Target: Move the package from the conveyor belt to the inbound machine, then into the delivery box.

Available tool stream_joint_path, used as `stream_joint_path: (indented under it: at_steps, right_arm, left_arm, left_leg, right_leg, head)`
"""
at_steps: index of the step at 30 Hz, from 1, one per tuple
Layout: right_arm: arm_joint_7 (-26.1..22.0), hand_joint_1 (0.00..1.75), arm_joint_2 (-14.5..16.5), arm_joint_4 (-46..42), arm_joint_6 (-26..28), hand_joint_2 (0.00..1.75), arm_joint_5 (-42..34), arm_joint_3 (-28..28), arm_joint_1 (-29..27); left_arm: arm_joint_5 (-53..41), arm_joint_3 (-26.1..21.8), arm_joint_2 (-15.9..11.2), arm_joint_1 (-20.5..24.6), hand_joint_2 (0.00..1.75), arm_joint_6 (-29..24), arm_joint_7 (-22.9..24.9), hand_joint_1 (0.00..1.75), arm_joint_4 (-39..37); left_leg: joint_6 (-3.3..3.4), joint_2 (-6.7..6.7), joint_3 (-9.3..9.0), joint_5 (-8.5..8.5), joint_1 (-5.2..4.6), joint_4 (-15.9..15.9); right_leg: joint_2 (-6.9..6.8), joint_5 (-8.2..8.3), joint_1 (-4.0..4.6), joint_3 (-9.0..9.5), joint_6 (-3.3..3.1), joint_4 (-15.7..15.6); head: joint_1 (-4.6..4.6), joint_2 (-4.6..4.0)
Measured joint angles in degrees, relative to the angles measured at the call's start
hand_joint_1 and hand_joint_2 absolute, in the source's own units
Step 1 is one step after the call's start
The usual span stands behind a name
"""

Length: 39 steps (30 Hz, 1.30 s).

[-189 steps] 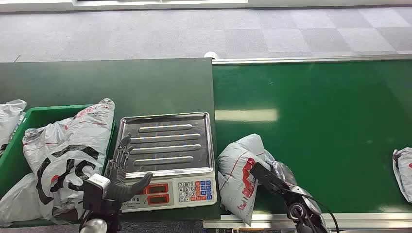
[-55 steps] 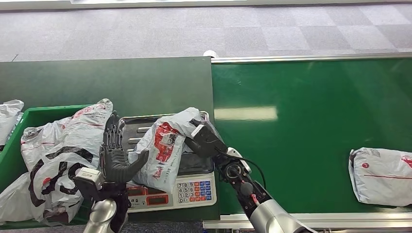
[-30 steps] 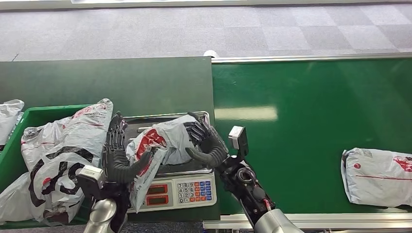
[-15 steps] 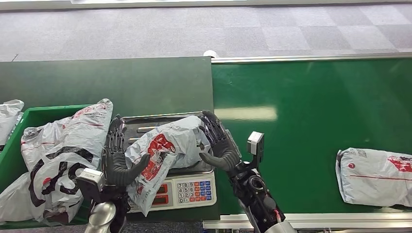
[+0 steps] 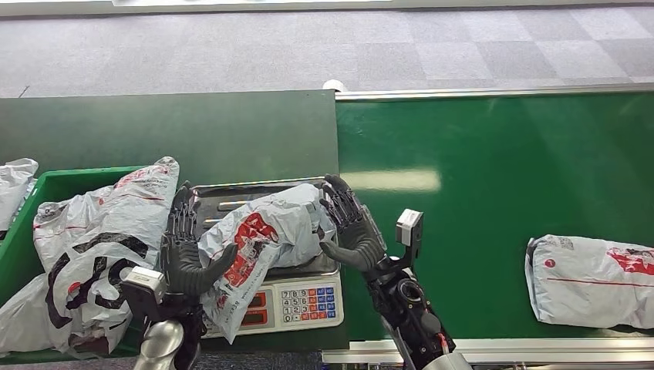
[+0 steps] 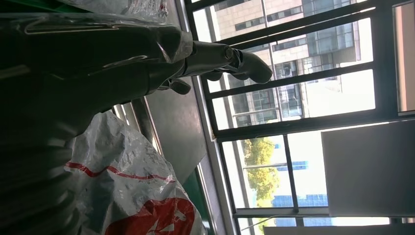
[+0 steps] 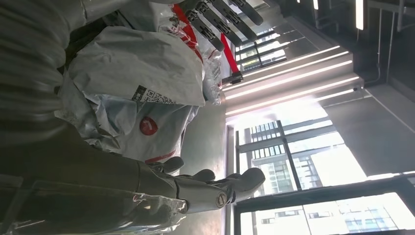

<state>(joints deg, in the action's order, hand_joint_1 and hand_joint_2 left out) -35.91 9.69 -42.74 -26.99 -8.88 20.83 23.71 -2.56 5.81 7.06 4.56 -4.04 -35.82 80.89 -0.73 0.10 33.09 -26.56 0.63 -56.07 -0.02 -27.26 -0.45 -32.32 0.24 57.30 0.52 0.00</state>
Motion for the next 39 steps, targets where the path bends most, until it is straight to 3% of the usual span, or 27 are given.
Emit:
stream_joint_path:
  at_steps: [6, 11, 13, 22, 39]
  right_arm:
    - [-0.4, 0.0, -0.6, -1.9, 2.1, 1.75, 1.7, -0.7, -0.5]
    - [-0.8, 0.0, -1.8, -10.4, 19.6, 1.75, 14.7, -2.4, -3.5]
    - [-0.3, 0.0, -2.3, -14.6, 22.4, 1.75, 16.1, -3.6, -5.3]
    - [1.3, 0.0, -3.5, -26.2, 27.3, 1.75, 17.8, -9.6, -11.5]
    - [1.9, 0.0, -3.6, -31.1, 28.9, 1.75, 16.6, -14.7, -13.4]
  left_arm:
    - [0.0, -0.1, 0.0, -0.1, 1.75, 0.3, 0.1, 0.0, 0.1]
    - [-0.7, -1.0, 0.3, -1.1, 1.75, 1.6, 0.6, 0.0, 1.7]
    - [-0.5, -1.4, 0.4, -1.6, 1.75, 2.5, 0.7, 0.0, 2.4]
    - [2.0, -3.0, 1.0, -2.3, 1.75, 3.6, 0.5, 0.0, 4.6]
    - [2.1, -4.1, 1.3, -2.4, 1.75, 3.0, 1.1, 0.0, 4.9]
  left_leg:
    - [0.0, -0.01, 0.0, 0.0, 0.0, 0.0]
    - [0.0, -0.02, 0.02, -0.01, 0.0, 0.0]
    - [0.0, -0.02, 0.02, -0.02, 0.0, 0.0]
    - [-0.01, 0.0, 0.02, -0.05, 0.0, 0.0]
    - [-0.02, 0.0, 0.01, -0.05, 0.0, 0.0]
  right_leg:
    - [0.0, 0.0, 0.0, 0.0, 0.0, 0.0]
    - [0.0, 0.0, -0.01, -0.01, 0.0, 0.0]
    - [0.0, -0.01, -0.01, -0.01, 0.01, 0.0]
    - [0.0, -0.01, -0.01, 0.0, 0.01, 0.0]
    - [0.0, -0.01, -0.01, 0.0, 0.01, 0.0]
  head:
    - [-0.01, 0.0]
    - [-0.01, 0.0]
    - [-0.01, 0.0]
    - [-0.01, 0.0]
    - [-0.01, 0.0]
